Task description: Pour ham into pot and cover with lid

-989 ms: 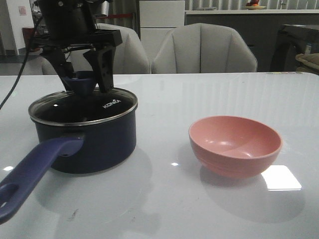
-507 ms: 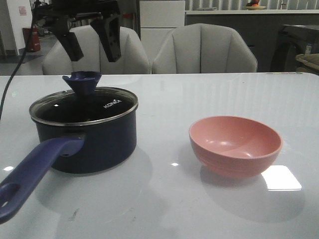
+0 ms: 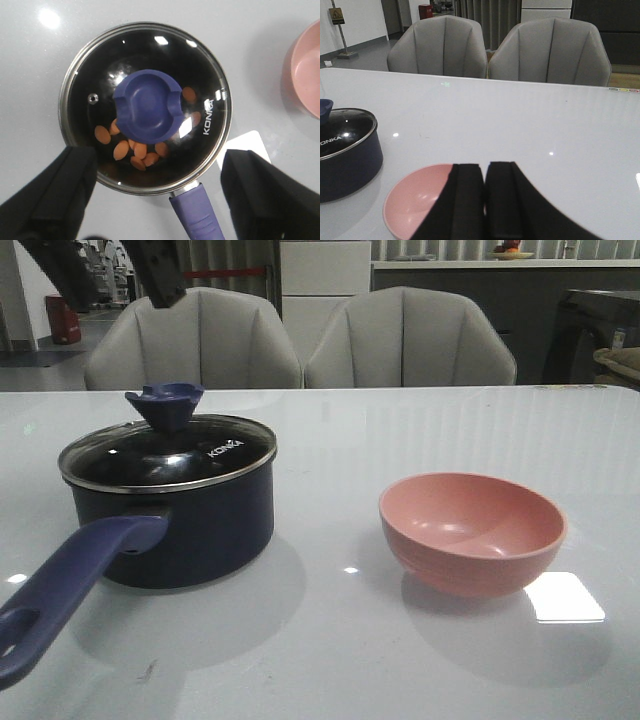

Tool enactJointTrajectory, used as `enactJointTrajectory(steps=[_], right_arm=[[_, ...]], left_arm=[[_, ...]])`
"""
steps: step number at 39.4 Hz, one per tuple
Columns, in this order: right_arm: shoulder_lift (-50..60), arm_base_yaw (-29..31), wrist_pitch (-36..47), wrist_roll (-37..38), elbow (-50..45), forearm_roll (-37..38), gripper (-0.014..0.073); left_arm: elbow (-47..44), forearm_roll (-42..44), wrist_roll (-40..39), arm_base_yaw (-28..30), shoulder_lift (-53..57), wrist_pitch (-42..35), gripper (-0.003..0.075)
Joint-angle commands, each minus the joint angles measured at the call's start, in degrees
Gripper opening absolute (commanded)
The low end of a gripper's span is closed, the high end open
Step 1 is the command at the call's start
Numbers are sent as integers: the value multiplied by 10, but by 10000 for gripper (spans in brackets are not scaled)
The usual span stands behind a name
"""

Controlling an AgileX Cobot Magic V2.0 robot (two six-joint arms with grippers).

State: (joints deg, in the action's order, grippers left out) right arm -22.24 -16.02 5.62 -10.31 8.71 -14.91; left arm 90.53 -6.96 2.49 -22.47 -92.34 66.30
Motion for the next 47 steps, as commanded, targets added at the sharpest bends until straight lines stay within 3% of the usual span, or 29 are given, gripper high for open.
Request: enactJointTrajectory(steps=[1, 11, 34, 47], right_arm=[[-1, 0, 42, -2, 15, 3, 153], [-1, 0, 42, -2, 15, 3, 153], [-1, 0, 42, -2, 15, 3, 153], [-1, 0, 42, -2, 15, 3, 153]], left_arm=[[-36, 10, 3, -2, 79, -62, 542], [-167, 74, 3, -2, 206, -145, 542], [-539, 85, 3, -2, 604, -417, 542], [-691, 86, 3, -2, 800, -442, 529]])
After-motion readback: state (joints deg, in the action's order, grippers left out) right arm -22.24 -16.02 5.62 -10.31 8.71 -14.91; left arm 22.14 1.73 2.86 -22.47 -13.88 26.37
